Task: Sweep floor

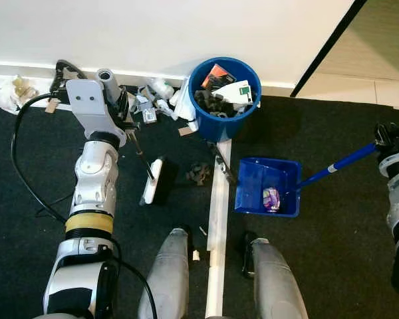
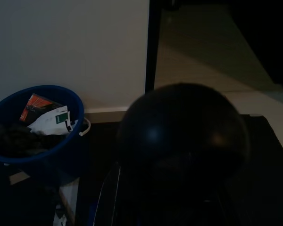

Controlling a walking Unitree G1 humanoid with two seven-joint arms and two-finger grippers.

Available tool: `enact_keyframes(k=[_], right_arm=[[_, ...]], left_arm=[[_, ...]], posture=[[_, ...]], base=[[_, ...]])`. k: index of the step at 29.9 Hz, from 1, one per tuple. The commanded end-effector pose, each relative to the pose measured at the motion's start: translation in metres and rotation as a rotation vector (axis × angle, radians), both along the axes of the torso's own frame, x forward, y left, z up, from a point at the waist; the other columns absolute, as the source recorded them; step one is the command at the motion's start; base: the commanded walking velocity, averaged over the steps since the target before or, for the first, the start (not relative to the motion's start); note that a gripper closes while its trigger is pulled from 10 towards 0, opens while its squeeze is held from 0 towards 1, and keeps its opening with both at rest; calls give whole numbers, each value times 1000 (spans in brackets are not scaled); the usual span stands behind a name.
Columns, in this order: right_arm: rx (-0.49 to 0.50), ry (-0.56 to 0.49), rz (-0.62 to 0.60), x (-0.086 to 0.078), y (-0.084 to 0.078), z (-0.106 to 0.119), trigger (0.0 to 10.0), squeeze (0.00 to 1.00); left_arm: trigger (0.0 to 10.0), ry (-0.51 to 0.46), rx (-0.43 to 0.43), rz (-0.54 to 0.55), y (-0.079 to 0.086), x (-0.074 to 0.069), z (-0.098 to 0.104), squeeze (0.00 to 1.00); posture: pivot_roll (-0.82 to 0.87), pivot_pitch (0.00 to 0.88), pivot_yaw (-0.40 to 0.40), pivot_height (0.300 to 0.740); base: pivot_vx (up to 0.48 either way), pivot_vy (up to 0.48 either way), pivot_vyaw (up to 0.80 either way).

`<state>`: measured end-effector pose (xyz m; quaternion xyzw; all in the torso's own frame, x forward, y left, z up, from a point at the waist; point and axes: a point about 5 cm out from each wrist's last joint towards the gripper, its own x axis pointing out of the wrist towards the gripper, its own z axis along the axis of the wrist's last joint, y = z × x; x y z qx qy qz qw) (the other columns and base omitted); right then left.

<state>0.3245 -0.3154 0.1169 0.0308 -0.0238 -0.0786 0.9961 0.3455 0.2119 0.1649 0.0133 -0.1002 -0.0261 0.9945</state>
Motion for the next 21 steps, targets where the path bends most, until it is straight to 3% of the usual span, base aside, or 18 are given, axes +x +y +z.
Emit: enact_keyframes(k=[1,10,12,13,15,16,17,18,19,21], right_arm=[[42,74,40,-5,12,-21,10000,0],[53,82,-16,-6,17,-28,10000,0],[65,90,-7,-9,25,-37,10000,0],[65,90,-7,-9,25,-37,10000,0],[75,106,-2,-14,34,-48,10000,0],[75,106,-2,-14,34,-48,10000,0],[79,118,1,-17,39,-55,10000,0],[81,123,1,-19,40,-58,10000,0],[81,123,1,-19,40,-58,10000,0],[82,130,3,-22,42,-62,10000,0]], left_arm=[[10000,11,-32,-36,-11,1,-5,0],[10000,35,-13,-61,-51,21,-8,0],[10000,21,-56,-135,-89,30,1,0],[10000,21,-56,-135,-89,30,1,0],[10000,0,-140,-257,-144,30,15,0],[10000,0,-140,-257,-144,30,15,0],[10000,-14,-206,-339,-181,25,26,0],[10000,-18,-238,-371,-195,22,30,0],[10000,-18,-238,-371,-195,22,30,0],[10000,-20,-301,-422,-217,14,37,0]], posture=[[177,374,3,740],[160,373,-9,740],[152,373,-9,740],[152,373,-9,740],[138,370,-6,740],[138,370,-6,740],[131,365,-2,740],[131,364,-2,740],[131,364,-2,740],[131,364,-2,740]], base=[[0,0,0],[0,0,0],[0,0,0],[0,0,0],[0,0,0],[0,0,0],[0,0,0],[0,0,0],[0,0,0],[0,0,0]])
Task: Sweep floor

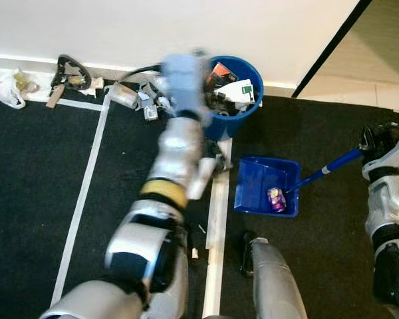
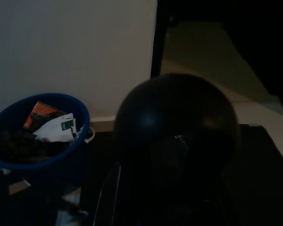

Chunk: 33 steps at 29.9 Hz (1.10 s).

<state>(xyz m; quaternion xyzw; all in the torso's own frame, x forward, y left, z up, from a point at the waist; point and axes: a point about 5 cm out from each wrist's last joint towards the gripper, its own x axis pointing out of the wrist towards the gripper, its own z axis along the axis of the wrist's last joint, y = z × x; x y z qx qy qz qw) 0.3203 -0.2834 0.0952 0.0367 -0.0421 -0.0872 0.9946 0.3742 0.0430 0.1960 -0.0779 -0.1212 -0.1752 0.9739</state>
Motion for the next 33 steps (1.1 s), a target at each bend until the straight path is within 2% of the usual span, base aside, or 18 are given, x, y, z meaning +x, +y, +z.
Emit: enact_keyframes(k=[1,3,4,5,9,14,16,17,18,19,21,22,23,24,25,26,29,33], right_arm=[[73,169,24,-19,11,-42,10000,0],[75,172,25,-20,11,-43,10000,0],[75,178,28,-21,12,-45,10000,0],[75,178,28,-21,12,-45,10000,0],[76,190,33,-22,13,-47,10000,0],[76,189,33,-21,14,-47,10000,0],[77,185,32,-20,15,-45,10000,0],[77,185,32,-20,15,-45,10000,0],[81,182,33,-19,15,-45,10000,0],[81,182,33,-19,15,-45,10000,0],[92,181,31,-18,16,-45,10000,0],[92,181,31,-18,16,-45,10000,0],[104,182,23,-19,15,-46,10000,0],[135,182,-1,-22,13,-49,10000,0],[135,182,-1,-22,13,-49,10000,0],[152,181,-22,-25,11,-51,10000,0],[186,178,-61,-29,7,-54,10000,0],[203,179,-85,-32,4,-56,10000,0]], left_arm=[[10000,33,-158,-121,-54,-17,7,0],[10000,39,-182,-144,-62,-20,10,0],[10000,45,-201,-181,-74,-27,12,0],[10000,45,-201,-181,-74,-27,12,0],[10000,90,-222,-332,-108,-55,12,0],[10000,107,-207,-386,-108,-63,12,0],[10000,78,-149,-415,-91,-62,15,0],[10000,78,-149,-415,-91,-62,15,0],[10000,72,-105,-431,-72,-60,17,0],[10000,72,-105,-431,-72,-60,17,0],[10000,65,-5,-469,-29,-56,20,0],[10000,65,-5,-469,-29,-56,20,0],[10000,74,33,-474,-5,-56,21,0],[10000,87,66,-450,38,-59,28,0],[10000,87,66,-450,38,-59,28,0],[10000,84,80,-408,66,-64,36,0],[10000,80,103,-340,94,-67,38,0],[10000,82,129,-280,112,-69,37,0]], posture=[[131,364,-2,740],[129,361,4,740],[130,362,5,740],[130,362,5,740],[131,346,9,740],[130,335,9,740],[128,310,8,740],[128,310,8,740],[127,294,6,740],[127,294,6,740],[131,264,-1,740],[131,264,-1,740],[136,245,-3,740],[149,210,-19,740],[149,210,-19,740],[156,196,-25,740],[165,175,-27,740],[172,145,-30,740]], base=[[0,0,0],[0,0,0],[0,0,0],[0,0,0],[0,0,0],[0,0,0],[0,0,0],[0,0,0],[0,0,0],[0,0,0],[0,0,0],[0,0,0],[0,0,0],[0,0,0],[0,0,0],[0,0,0],[0,0,0],[0,0,0]])
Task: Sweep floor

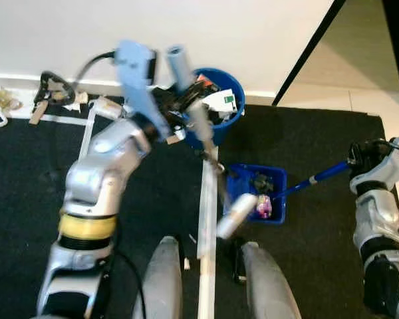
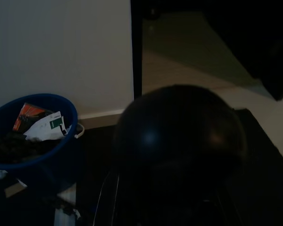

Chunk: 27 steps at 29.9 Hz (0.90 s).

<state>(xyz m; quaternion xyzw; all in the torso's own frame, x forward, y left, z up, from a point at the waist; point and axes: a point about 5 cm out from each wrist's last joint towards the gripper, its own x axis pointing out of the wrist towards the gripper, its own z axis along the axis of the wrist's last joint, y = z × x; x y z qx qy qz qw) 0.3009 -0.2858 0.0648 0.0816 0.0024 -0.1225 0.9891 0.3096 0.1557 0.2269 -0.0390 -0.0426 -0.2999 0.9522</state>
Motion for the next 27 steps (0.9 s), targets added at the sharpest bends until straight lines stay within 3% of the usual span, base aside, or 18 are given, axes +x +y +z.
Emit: enact_keyframes(k=[1,3,4,6,9,13,16,18,24,27], right_arm=[[117,94,-37,-15,5,-27,10000,0],[134,97,-66,-20,1,-31,10000,0],[134,97,-66,-20,1,-31,10000,0],[145,105,-91,-26,-2,-35,10000,0],[153,104,-107,-29,-4,-37,10000,0],[191,75,-171,-36,-11,-39,10000,0],[198,56,-194,-38,-15,-37,10000,0],[200,-4,-239,-40,-28,-28,10000,0],[189,-76,-305,-47,-51,-15,10000,0],[181,-130,-362,-57,-73,-5,10000,0]], left_arm=[[10000,-39,9,17,10,-5,4,0],[10000,-40,61,116,30,-7,-2,0],[10000,-40,61,116,30,-7,-2,0],[10000,-9,136,219,45,-7,-20,0],[10000,20,187,265,50,-6,-35,0],[10000,158,382,492,67,-2,-105,0],[10000,219,394,568,72,-4,-129,0],[10000,289,429,587,72,-9,-155,0],[10000,350,425,600,72,-16,-172,0],[10000,401,409,620,72,-21,-189,0]], posture=[[174,130,-31,740],[175,102,-33,740],[175,102,-33,740],[170,83,-34,740],[167,67,-33,740],[141,34,-28,740],[122,23,-21,740],[112,19,-14,740],[90,10,-3,740],[84,0,-2,740]], base=[[0,0,0],[0,0,0],[0,0,0],[0,0,0],[0,0,0],[0,0,0],[0,0,0],[0,0,0],[0,0,0],[0,0,0]])
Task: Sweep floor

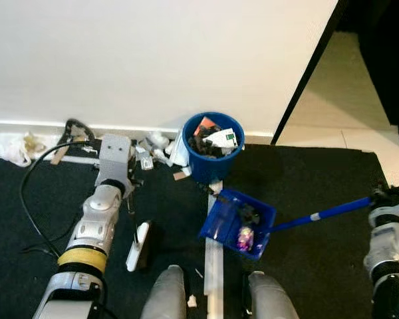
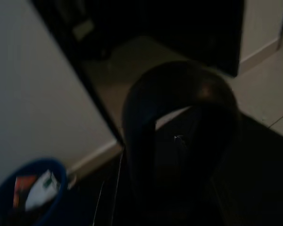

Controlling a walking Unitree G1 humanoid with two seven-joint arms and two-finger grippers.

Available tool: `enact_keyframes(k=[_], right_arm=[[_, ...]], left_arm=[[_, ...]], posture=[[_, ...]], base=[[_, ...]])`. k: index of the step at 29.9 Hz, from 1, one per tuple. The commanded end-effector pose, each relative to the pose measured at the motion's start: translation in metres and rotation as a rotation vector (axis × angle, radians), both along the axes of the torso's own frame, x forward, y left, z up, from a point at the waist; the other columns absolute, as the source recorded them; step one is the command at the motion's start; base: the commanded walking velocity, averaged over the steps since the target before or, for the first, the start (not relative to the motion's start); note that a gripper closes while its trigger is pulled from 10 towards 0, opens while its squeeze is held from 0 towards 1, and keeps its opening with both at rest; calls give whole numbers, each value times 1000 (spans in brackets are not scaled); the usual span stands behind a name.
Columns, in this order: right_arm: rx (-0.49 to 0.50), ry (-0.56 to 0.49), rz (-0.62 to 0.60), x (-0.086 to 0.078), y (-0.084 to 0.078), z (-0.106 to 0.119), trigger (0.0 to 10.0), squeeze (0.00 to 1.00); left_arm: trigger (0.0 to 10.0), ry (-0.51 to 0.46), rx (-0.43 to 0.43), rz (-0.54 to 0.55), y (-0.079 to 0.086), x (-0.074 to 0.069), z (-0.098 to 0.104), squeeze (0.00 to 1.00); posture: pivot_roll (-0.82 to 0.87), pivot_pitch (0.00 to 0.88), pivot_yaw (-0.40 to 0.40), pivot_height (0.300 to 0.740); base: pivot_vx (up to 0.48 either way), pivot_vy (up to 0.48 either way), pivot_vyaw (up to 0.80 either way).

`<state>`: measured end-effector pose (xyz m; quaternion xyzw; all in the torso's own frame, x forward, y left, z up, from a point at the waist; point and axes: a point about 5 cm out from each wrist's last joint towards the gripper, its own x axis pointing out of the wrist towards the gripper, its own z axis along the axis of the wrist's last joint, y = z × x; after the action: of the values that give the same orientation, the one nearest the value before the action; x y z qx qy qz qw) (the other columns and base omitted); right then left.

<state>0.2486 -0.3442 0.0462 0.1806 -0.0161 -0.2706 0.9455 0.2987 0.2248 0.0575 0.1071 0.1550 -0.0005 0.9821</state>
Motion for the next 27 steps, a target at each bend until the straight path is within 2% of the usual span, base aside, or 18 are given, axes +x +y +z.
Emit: enact_keyframes(k=[1,3,5,6,12,18,27], right_arm=[[-30,-83,-62,-5,-15,14,10000,0],[-43,-103,-79,-10,-23,18,10000,0],[-43,-103,-79,-10,-23,18,10000,0],[-60,-125,-110,-16,-33,23,10000,0],[-75,-166,-197,-25,-53,37,10000,0],[-60,-207,-225,-23,-59,46,10000,0],[-48,-220,-203,-15,-52,46,10000,0]], left_arm=[[10000,77,7,33,3,-10,-19,0],[10000,105,-25,54,2,-13,-29,0],[10000,105,-25,54,2,-13,-29,0],[10000,111,-56,79,-1,-15,-37,0],[10000,118,-71,88,-7,-18,-43,0],[10000,130,-78,87,-11,-17,-48,0],[10000,126,-39,100,-14,-17,-51,0]], posture=[[84,0,-2,740],[77,0,-1,740],[77,0,-1,740],[70,0,1,740],[63,0,1,740],[61,0,-2,740],[68,0,-11,740]], base=[[0,0,0],[0,0,0],[0,0,0],[0,0,0],[0,0,0],[0,0,0],[0,0,0]])
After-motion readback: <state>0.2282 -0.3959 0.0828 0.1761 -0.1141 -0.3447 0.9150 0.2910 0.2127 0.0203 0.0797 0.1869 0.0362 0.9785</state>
